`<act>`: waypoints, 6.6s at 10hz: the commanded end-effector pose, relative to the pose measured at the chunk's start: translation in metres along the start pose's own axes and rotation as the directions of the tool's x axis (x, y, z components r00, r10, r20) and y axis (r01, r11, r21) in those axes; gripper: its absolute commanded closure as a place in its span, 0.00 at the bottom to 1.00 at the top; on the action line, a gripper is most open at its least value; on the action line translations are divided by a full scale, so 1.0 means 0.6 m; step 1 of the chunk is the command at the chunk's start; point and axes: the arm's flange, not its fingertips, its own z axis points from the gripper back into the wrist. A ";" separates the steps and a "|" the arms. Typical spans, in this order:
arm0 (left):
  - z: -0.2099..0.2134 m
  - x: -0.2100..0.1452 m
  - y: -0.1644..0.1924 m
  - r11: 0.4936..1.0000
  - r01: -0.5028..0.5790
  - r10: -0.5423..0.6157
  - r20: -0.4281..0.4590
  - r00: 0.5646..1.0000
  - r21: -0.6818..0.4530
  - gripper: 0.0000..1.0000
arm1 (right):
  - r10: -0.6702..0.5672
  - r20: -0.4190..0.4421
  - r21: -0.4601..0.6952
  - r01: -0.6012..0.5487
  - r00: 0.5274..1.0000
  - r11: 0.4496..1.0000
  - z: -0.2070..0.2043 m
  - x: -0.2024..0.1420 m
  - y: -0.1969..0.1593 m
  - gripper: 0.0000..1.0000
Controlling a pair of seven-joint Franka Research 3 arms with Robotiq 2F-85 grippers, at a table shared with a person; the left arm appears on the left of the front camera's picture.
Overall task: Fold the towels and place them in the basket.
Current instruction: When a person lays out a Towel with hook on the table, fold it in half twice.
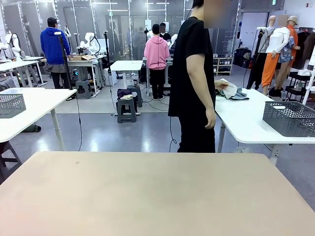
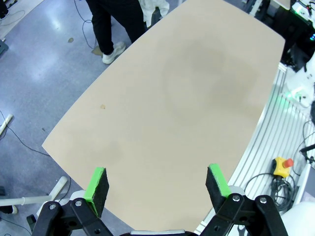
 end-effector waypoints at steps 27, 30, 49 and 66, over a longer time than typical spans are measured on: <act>-0.001 0.001 0.000 1.000 0.001 -0.001 0.003 1.000 0.000 0.00 | -0.001 0.000 0.000 0.001 1.000 1.000 0.000 0.000 0.000 0.00; -0.001 0.001 0.000 1.000 0.001 -0.001 0.003 1.000 0.000 0.00 | -0.001 0.000 0.000 0.001 1.000 1.000 0.000 0.000 0.000 0.00; -0.001 0.001 0.000 1.000 0.001 -0.001 0.003 1.000 0.000 0.00 | -0.001 0.000 0.000 0.001 1.000 1.000 0.000 0.000 0.000 0.00; -0.007 0.018 -0.017 0.998 0.055 -0.053 -0.061 0.997 0.032 0.00 | 0.037 -0.031 -0.005 -0.037 0.999 0.999 -0.008 0.021 0.010 0.00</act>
